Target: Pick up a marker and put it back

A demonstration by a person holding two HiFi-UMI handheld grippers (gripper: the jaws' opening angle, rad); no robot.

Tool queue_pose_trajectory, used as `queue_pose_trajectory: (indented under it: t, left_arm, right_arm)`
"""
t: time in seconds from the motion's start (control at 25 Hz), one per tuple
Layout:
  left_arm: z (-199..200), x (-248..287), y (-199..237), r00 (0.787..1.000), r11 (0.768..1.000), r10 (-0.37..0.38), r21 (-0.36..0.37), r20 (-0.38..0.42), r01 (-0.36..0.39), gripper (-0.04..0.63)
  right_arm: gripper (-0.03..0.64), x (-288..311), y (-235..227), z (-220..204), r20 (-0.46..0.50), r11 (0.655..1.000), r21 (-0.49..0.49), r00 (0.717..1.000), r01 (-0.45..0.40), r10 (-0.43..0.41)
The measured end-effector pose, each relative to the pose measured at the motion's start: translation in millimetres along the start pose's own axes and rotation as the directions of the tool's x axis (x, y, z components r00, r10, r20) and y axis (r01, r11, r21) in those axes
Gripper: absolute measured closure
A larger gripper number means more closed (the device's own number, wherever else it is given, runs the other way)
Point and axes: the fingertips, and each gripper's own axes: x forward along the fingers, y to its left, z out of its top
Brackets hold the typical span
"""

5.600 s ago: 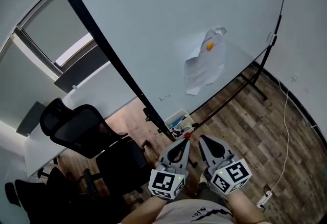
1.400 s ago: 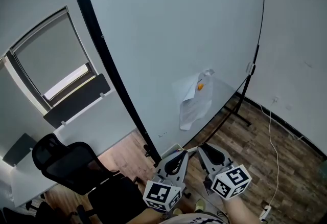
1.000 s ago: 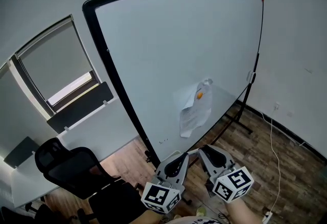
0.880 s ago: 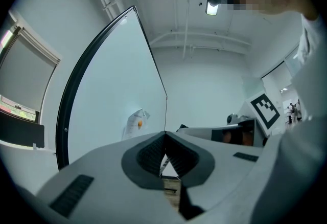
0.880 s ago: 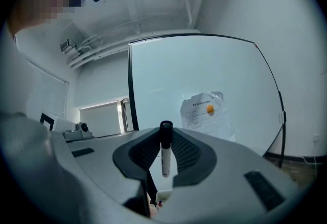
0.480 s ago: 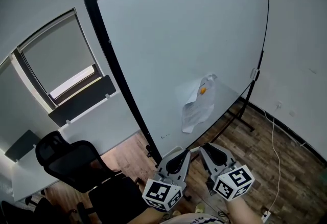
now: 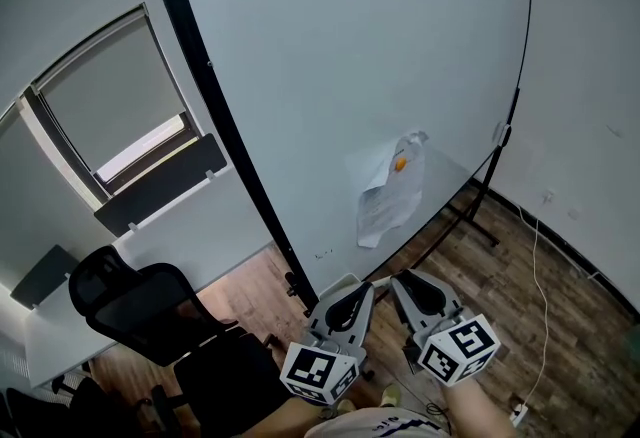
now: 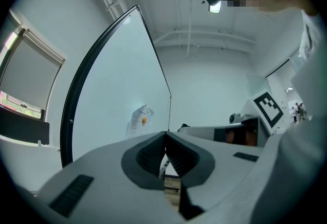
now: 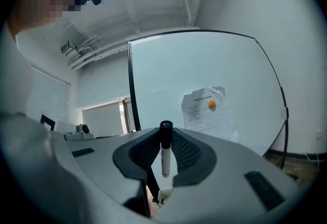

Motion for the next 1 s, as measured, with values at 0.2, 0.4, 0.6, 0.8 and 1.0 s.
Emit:
queue_pose_trajectory:
  t: [0.2, 0.4, 0.6, 0.8, 1.0]
  left_arm:
    - [-9.7, -2.9, 7.1, 1.0, 1.0, 0.024, 0.007, -0.016, -0.024, 0.584]
    - [-20.8, -6.7, 18.4, 0.999, 0.999, 0.041, -0.007, -0.032, -0.042, 0.584]
    - [-41.8, -12.8, 32.2, 0.996, 0.998, 0.066, -0.018, -0.064, -0.068, 0.584]
    - [-58.6, -14.3, 40.3, 0.994, 0.997, 0.067, -0.022, -0.083, -0.069, 0.584]
    - [-74.5, -17.2, 51.0, 0.993, 0.997, 0.068, -0.029, -0.098, -0.071, 0.584]
  right_arm:
    - [0.541, 2.2, -1.5, -9.6, -0.023, 1.0, 0.009, 1.0, 0.008, -0.007]
    - [0.541, 6.0, -2.6, -22.5, -0.037, 1.0, 0.023, 0.999, 0.009, -0.008]
    - [0.541, 10.8, -7.9, -47.5, -0.072, 0.999, 0.036, 0.997, 0.034, -0.031]
    - [0.541, 18.1, -13.6, -72.6, -0.105, 0.997, 0.044, 0.993, 0.059, -0.054]
    - [0.541, 26.0, -22.1, -102.4, -0.13, 0.995, 0.047, 0.988, 0.092, -0.086]
